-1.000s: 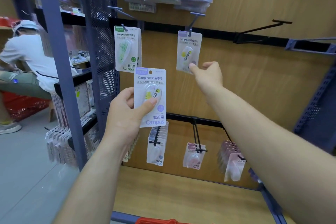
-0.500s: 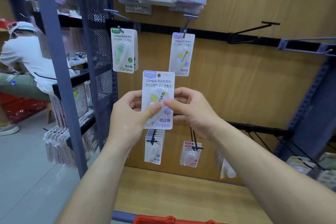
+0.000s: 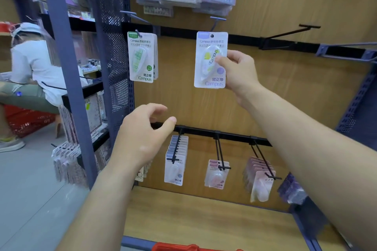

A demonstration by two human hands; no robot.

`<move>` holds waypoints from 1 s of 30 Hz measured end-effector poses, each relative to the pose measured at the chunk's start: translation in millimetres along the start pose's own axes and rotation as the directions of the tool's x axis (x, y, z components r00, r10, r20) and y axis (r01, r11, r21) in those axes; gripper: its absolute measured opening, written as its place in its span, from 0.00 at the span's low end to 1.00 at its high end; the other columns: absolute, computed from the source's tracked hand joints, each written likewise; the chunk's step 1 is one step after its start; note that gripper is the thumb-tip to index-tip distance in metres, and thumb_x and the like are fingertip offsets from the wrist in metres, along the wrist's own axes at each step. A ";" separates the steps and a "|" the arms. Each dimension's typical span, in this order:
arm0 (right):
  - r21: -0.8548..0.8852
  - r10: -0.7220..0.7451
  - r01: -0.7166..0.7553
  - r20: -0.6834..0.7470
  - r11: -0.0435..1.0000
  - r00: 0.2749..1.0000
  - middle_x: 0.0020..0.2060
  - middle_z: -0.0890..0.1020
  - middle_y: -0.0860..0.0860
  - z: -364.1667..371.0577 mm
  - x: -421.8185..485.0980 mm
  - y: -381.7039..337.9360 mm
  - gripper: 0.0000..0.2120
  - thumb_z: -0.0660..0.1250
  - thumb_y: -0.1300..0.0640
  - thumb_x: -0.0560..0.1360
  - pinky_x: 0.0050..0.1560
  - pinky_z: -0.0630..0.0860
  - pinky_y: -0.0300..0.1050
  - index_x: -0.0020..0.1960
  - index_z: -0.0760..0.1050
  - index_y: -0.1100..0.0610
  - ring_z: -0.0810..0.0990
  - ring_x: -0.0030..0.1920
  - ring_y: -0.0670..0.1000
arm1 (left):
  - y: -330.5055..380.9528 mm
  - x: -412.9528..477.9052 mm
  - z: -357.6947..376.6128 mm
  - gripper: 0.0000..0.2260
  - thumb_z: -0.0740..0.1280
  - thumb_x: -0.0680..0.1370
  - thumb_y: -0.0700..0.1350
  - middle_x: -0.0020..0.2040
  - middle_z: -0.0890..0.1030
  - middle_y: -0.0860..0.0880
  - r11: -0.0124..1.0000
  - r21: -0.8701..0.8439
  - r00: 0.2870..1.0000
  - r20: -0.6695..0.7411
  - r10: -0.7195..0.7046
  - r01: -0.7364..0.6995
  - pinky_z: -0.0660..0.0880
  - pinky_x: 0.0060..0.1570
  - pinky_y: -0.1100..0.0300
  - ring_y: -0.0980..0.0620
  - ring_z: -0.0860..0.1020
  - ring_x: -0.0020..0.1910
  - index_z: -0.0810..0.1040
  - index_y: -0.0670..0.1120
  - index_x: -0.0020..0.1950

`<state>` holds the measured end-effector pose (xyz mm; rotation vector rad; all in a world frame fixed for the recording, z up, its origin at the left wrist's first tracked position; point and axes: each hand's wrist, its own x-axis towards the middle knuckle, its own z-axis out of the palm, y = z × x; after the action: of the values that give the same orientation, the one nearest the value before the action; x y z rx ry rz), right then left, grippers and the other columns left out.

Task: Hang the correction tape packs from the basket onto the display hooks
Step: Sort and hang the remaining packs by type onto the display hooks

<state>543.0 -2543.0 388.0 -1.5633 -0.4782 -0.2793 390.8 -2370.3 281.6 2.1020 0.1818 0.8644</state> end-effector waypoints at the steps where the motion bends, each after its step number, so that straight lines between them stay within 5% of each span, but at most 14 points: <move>1: -0.003 -0.006 0.006 -0.007 1.000 1.000 0.49 0.88 0.51 1.0 1.5 0.7 0.08 0.67 0.59 0.80 0.43 0.84 0.49 0.58 0.82 0.55 0.88 0.48 0.52 | -0.8 0.0 -0.3 0.13 0.70 0.77 0.56 0.56 0.81 0.61 1.000 0.008 1.000 0.003 -0.002 0.002 0.77 0.59 0.53 0.61 0.78 0.56 0.81 0.56 0.60; 5: -0.009 -0.038 0.037 -0.047 0.999 0.998 0.48 0.88 0.51 5.4 1.5 5.1 0.07 0.67 0.57 0.81 0.47 0.85 0.50 0.57 0.82 0.55 0.88 0.48 0.51 | -1.1 -0.5 2.0 0.11 0.70 0.78 0.56 0.54 0.80 0.62 0.999 0.035 0.999 0.037 0.001 -0.003 0.77 0.57 0.55 0.62 0.78 0.55 0.81 0.56 0.58; 11: -0.058 0.000 -0.004 -0.078 0.998 0.997 0.50 0.86 0.51 11.8 7.6 3.6 0.08 0.67 0.55 0.82 0.38 0.84 0.46 0.57 0.81 0.57 0.87 0.47 0.51 | -2.9 0.0 4.9 0.10 0.70 0.78 0.54 0.54 0.79 0.62 0.998 0.056 0.999 0.054 0.006 -0.009 0.76 0.54 0.58 0.62 0.78 0.53 0.81 0.56 0.58; 15: -0.282 0.142 -0.164 -0.097 0.945 0.985 0.53 0.84 0.52 12.2 9.3 18.0 0.04 0.67 0.50 0.81 0.52 0.84 0.57 0.52 0.78 0.51 0.86 0.51 0.56 | -4.7 -0.2 9.1 0.09 0.70 0.78 0.54 0.53 0.79 0.62 0.997 0.072 0.997 0.075 0.004 -0.009 0.76 0.54 0.58 0.63 0.78 0.53 0.80 0.57 0.58; 18: -0.535 0.176 -0.196 -0.089 0.822 0.980 0.59 0.79 0.51 4.3 -7.5 40.9 0.22 0.68 0.47 0.81 0.55 0.77 0.49 0.70 0.73 0.57 0.78 0.52 0.53 | -9.7 -5.8 17.0 0.11 0.70 0.78 0.56 0.56 0.78 0.62 0.994 0.111 0.990 0.137 -0.016 0.001 0.77 0.57 0.55 0.60 0.77 0.55 0.79 0.57 0.60; 21: -0.653 0.216 -0.169 -0.008 0.738 0.976 0.63 0.79 0.51 -11.5 -39.5 72.6 0.26 0.70 0.44 0.79 0.57 0.76 0.48 0.71 0.71 0.56 0.79 0.55 0.52 | -19.9 -19.3 31.0 0.14 0.69 0.79 0.56 0.59 0.77 0.60 0.977 0.214 0.969 0.240 -0.054 0.002 0.75 0.61 0.54 0.58 0.76 0.59 0.78 0.55 0.64; 25: -0.817 0.320 -0.100 0.107 0.567 0.941 0.57 0.80 0.49 -38.8 -105.6 113.4 0.20 0.69 0.44 0.78 0.57 0.78 0.51 0.66 0.75 0.53 0.79 0.54 0.52 | -43.5 -57.6 54.1 0.19 0.67 0.80 0.57 0.65 0.76 0.57 0.927 0.370 0.901 0.420 -0.106 -0.064 0.73 0.62 0.55 0.55 0.75 0.63 0.75 0.54 0.69; 30: -0.893 0.467 -0.044 0.192 0.448 0.863 0.60 0.80 0.49 -73.8 -203.6 168.3 0.16 0.70 0.45 0.76 0.57 0.79 0.52 0.61 0.79 0.50 0.80 0.60 0.54 | -90.3 -121.6 82.5 0.24 0.67 0.79 0.60 0.68 0.74 0.51 0.830 0.529 0.708 0.655 -0.266 -0.177 0.73 0.65 0.50 0.48 0.74 0.68 0.71 0.51 0.72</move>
<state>450.4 -2641.8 149.4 -2.7403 -0.4165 0.1191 367.0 -2415.7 117.0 2.8174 0.0726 -0.1398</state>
